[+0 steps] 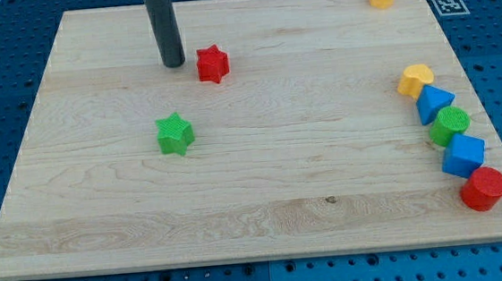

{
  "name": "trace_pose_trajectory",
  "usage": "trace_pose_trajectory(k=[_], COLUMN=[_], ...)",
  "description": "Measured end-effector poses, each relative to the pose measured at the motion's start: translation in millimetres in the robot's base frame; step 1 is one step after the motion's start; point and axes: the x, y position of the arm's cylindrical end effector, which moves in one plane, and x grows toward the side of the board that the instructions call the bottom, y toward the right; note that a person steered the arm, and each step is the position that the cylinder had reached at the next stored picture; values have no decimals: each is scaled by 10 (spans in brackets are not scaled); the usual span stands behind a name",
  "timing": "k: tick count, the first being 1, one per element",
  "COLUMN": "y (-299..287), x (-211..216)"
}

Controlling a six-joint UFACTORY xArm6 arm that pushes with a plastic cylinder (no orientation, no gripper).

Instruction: Slide the red star to the top of the yellow heart

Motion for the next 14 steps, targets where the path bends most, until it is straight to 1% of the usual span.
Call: trace_pose_trajectory(k=[1,2,3,4,6,7,8,9,10,11,13,14], y=[68,437,784,798,1294,1493,1501,1528,1687,1936,2686,2895], x=[21,21,92,352,397,275,105,38,-64,-130,-319,-328])
